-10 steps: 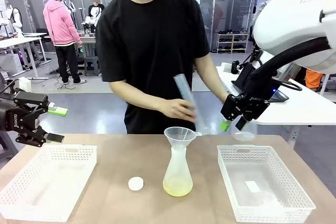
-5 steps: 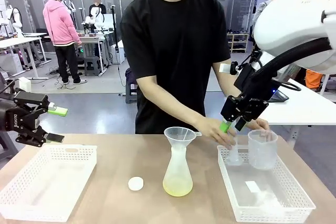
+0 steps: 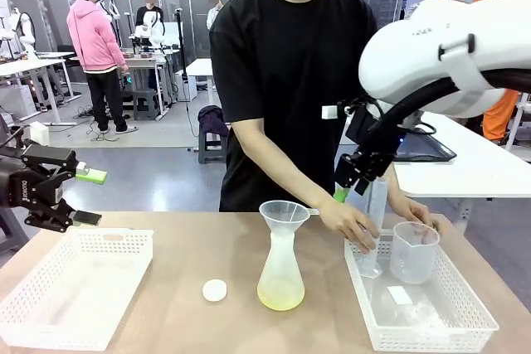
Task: Prepare the solutions needed for the experiment.
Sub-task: Once the solution is in the Big flask , pick up the Plastic Funnel and place it back into the right Organizing basket.
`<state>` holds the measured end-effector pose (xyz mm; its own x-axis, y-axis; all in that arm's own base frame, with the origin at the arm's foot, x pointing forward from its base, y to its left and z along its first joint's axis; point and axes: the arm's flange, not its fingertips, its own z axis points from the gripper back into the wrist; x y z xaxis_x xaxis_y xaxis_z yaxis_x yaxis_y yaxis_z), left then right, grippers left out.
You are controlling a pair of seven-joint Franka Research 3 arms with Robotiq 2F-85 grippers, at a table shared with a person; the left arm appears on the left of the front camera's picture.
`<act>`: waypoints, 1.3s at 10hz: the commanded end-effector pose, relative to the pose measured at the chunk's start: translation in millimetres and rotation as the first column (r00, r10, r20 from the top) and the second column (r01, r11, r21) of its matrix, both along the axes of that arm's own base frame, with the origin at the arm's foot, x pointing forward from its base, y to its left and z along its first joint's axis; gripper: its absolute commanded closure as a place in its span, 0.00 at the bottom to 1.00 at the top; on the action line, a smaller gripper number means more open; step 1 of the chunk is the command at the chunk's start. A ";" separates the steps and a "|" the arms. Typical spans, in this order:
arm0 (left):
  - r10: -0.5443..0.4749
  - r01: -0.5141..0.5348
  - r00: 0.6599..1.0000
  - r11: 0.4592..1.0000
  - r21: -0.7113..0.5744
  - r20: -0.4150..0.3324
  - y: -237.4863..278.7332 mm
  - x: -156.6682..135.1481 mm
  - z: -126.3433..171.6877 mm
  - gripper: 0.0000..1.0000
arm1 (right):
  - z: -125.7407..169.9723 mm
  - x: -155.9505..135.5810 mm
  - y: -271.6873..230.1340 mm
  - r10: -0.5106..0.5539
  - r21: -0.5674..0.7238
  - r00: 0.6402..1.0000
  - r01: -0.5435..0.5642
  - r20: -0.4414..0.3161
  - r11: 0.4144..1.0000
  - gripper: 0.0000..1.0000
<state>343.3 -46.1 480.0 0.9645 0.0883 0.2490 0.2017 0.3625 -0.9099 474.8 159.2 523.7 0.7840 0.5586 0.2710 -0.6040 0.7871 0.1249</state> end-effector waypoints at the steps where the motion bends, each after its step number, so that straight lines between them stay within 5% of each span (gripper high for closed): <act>1: -0.004 0.004 1.000 1.000 -0.024 0.019 -2.1 -0.9 0.5 0.00 | 11.4 23.7 13.9 0.065 -0.029 0.998 -0.064 0.018 0.998 0.34; 8: -0.004 0.004 1.000 1.000 -0.024 0.019 -2.1 -0.9 0.5 0.00 | 15.6 43.6 75.5 0.337 0.025 0.939 -0.336 -0.070 0.942 0.34; 9: -0.004 0.004 1.000 1.000 -0.024 0.019 -2.1 -0.9 0.5 0.00 | 15.4 38.1 71.9 0.262 -0.011 0.964 -0.263 -0.045 0.965 0.34; 13: -0.004 0.004 1.000 1.000 -0.024 0.019 -2.1 -0.9 0.5 0.00 | 15.4 38.1 71.9 0.262 -0.011 0.964 -0.263 -0.045 0.965 0.34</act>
